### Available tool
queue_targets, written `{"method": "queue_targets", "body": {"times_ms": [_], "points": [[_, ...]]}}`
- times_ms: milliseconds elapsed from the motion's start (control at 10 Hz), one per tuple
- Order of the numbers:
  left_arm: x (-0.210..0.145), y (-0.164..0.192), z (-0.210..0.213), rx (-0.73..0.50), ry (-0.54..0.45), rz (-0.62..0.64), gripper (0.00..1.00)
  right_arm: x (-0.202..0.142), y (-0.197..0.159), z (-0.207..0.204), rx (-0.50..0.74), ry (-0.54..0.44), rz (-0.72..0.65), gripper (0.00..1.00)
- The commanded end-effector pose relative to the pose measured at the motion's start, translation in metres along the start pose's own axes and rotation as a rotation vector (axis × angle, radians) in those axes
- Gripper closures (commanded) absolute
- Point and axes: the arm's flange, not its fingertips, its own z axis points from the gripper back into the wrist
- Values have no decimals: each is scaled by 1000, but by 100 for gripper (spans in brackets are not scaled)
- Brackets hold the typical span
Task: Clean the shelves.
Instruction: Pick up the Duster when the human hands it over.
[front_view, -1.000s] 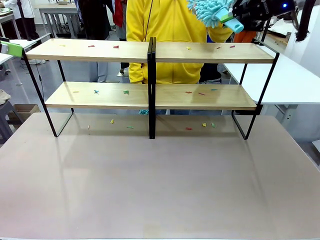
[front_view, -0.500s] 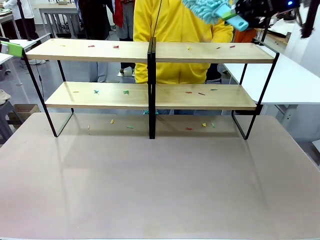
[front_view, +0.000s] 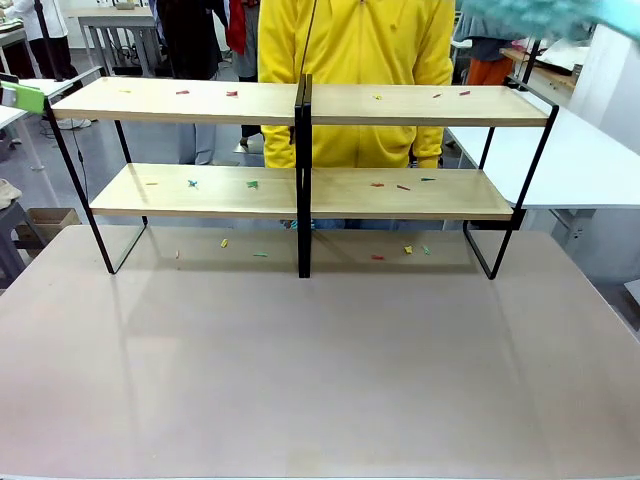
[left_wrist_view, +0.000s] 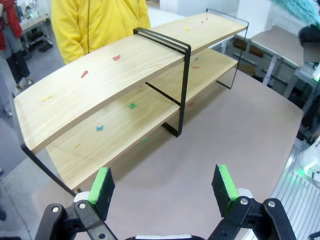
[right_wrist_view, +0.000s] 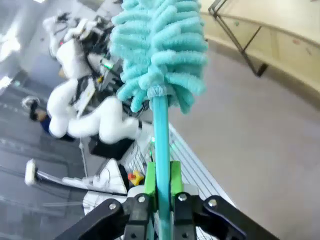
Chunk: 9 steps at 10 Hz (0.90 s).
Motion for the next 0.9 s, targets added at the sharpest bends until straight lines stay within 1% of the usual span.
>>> {"method": "queue_targets", "body": {"times_ms": [0,100,200,300,400,500,800], "points": [[0,0,-2,1,-3,0,0,-38,-23,36,-11,-108,103,100],[0,0,-2,1,-3,0,0,-55,-24,50,-47,-181,104,100],[0,0,-2,1,-3,0,0,-68,-23,57,-65,-232,135,100],[0,0,-2,1,-3,0,0,-77,-26,63,-66,-285,159,100],[0,0,-2,1,-3,0,0,-78,-31,65,-28,-334,157,100],[0,0,-2,1,-3,0,0,-77,-23,78,-63,-211,106,100],[0,0,-2,1,-3,0,0,-77,-23,78,-63,-211,106,100]]}}
